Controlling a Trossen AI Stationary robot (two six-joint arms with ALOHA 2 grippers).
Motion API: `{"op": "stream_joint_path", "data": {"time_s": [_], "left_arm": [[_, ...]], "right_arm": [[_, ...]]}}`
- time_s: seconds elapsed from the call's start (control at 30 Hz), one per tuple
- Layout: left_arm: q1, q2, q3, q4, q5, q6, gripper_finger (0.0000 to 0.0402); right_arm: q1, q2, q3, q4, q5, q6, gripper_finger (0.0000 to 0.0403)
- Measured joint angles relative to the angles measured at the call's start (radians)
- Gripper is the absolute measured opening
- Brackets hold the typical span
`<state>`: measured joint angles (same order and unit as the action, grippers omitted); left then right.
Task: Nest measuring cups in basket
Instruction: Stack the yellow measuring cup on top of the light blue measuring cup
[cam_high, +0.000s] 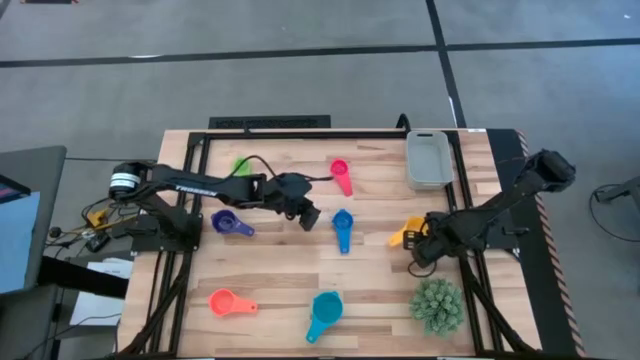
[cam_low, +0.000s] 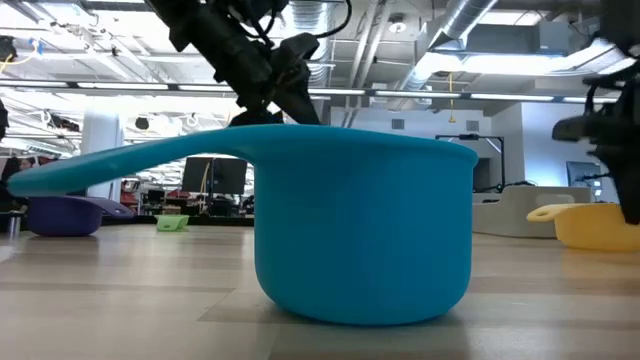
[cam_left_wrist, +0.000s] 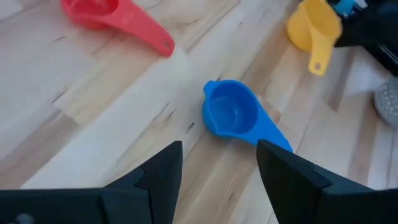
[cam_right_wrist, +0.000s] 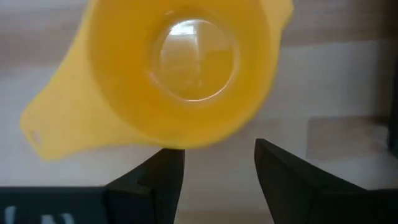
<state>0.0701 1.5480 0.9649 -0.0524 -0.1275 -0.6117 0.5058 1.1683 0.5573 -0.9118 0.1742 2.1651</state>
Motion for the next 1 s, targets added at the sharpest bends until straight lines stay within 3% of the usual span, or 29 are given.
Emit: {"op": "stream_joint_path", "data": {"time_s": [0.2,0.37,0.73,0.8,1.0], "left_arm": [[-0.005,-0.004,0.0,-0.003,0.006,-0.002,0.0194],[-0.004,-0.004,0.0,-0.002,0.016,-0.018,0.0194],[0.01,-0.004,0.0,-0.005,0.042,0.001,0.0194],[0.017,-0.004,0.0,-0.005,0.044,0.003,0.0194],[0.048,-0.004,0.0,-0.001,0.045,0.028,0.0194]], "right_arm": [[-0.051,0.0,-0.027,0.041,0.004,-0.003,0.0205],[-0.026,-0.033,0.009,0.07,0.011,-0.027,0.0191],[0.039,-0.154,0.031,-0.097,0.041,0.073,0.0183],[0.024,-0.168,0.029,-0.169,0.051,0.099,0.0183],[-0.062,-0.168,0.022,-0.146,0.09,0.065,0.0181]]}}
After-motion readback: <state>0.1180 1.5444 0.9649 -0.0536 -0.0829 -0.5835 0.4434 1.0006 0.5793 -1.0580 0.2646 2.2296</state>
